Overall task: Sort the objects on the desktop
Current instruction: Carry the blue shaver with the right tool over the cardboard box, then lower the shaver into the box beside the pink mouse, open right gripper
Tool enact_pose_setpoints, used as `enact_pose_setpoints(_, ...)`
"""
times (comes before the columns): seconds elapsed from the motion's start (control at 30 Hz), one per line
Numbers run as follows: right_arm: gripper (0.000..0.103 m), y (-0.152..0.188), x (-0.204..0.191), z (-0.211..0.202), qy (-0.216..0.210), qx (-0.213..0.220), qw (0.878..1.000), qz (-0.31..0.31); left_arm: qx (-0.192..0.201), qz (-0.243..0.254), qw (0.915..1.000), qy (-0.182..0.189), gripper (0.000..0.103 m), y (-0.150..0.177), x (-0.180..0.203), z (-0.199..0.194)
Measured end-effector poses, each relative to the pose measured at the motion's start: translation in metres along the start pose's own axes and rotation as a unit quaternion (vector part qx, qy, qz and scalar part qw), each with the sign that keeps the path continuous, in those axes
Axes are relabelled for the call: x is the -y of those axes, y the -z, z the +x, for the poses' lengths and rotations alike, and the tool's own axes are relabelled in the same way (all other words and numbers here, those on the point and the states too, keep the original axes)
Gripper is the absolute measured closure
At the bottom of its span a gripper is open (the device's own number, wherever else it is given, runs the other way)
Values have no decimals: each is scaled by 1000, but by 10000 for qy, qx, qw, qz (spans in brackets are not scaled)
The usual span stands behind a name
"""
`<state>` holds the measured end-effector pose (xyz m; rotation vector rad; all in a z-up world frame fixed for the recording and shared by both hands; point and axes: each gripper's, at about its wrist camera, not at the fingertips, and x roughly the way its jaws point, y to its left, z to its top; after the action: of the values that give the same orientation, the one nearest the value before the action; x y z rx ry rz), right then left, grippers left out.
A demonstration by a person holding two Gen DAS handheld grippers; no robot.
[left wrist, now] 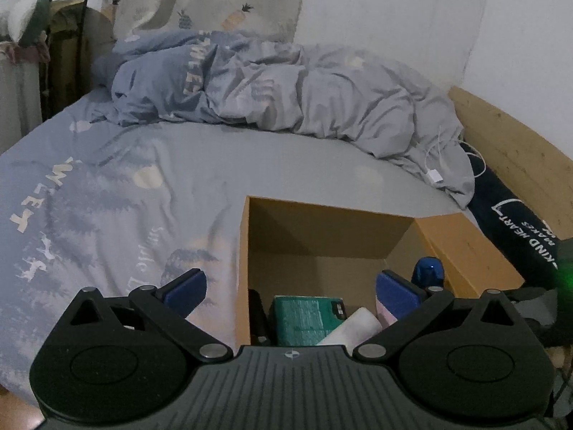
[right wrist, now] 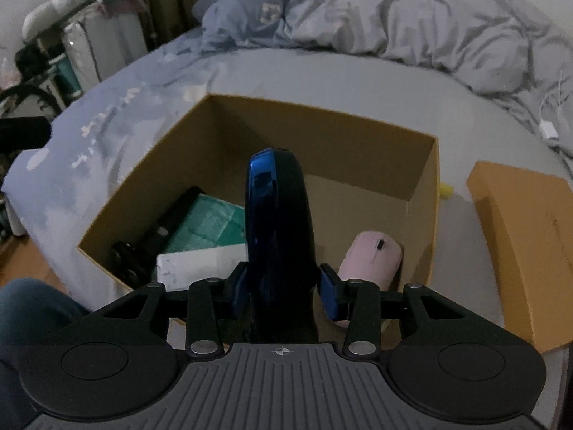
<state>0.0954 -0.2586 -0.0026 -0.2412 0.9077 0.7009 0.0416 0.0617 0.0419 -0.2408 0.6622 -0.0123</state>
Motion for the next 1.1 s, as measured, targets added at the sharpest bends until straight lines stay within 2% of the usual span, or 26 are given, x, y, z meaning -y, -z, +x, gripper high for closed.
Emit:
enact_pose_setpoints(0.5,58,2,16,58,139,-732,9967,315,-189,-23,9998,-69,0,8,-6,14)
enact_pose_setpoints(0.87,58,-13,23,74,185,-902,9951,357,-310,-79,9995,-74,0,8,-7,23)
enact_pose_setpoints(1.1,58,-20,23,70,205,-853,9956,342,-289,-15,9996,-31,0,7,-3,21)
